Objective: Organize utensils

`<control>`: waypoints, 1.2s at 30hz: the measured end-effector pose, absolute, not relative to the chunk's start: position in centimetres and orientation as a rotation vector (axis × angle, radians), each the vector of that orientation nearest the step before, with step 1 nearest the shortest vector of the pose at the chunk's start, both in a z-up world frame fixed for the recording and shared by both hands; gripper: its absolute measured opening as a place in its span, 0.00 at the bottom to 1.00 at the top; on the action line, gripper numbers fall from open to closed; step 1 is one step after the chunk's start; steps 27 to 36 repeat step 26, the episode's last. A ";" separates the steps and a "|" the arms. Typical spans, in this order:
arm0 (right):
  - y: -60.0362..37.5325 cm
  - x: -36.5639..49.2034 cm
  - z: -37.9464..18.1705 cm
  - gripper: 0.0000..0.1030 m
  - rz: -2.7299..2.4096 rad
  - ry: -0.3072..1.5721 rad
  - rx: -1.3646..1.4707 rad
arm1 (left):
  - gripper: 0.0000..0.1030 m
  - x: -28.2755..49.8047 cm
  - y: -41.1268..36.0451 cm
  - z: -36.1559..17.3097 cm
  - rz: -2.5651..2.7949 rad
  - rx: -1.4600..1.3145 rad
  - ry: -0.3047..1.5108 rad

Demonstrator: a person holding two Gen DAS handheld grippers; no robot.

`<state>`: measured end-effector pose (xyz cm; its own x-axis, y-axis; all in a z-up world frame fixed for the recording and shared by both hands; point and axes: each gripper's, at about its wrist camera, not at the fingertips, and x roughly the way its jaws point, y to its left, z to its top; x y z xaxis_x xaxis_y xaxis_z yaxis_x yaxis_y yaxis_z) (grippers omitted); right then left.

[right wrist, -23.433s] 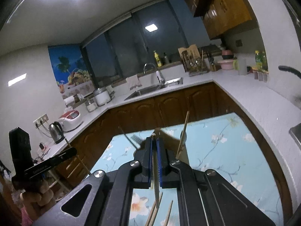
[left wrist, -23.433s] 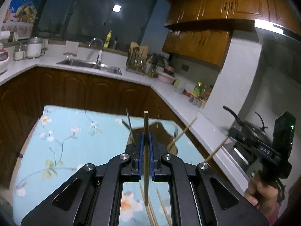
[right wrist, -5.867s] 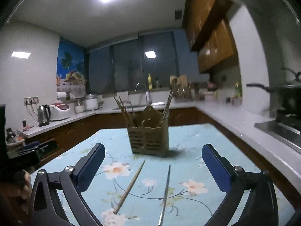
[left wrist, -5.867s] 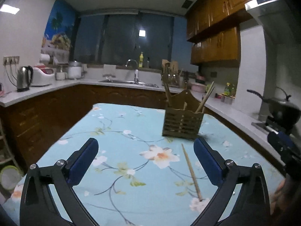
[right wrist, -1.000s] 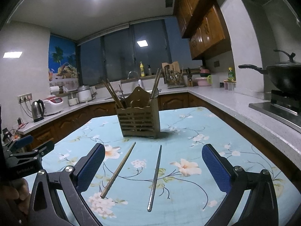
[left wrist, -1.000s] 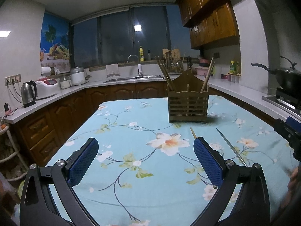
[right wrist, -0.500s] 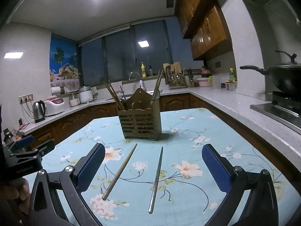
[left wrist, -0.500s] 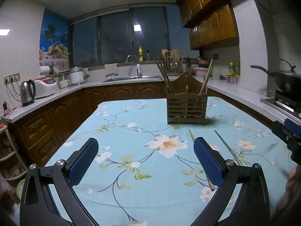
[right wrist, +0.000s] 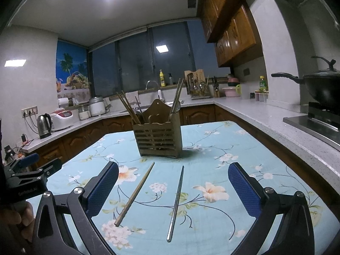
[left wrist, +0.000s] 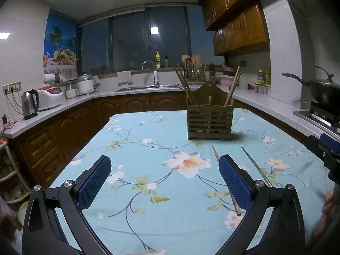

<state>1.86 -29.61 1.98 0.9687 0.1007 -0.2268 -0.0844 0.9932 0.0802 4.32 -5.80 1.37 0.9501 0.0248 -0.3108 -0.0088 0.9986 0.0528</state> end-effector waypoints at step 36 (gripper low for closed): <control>-29.2 2.7 2.2 1.00 0.097 0.255 0.067 | 1.00 5.3 -5.5 1.8 -0.021 0.020 0.338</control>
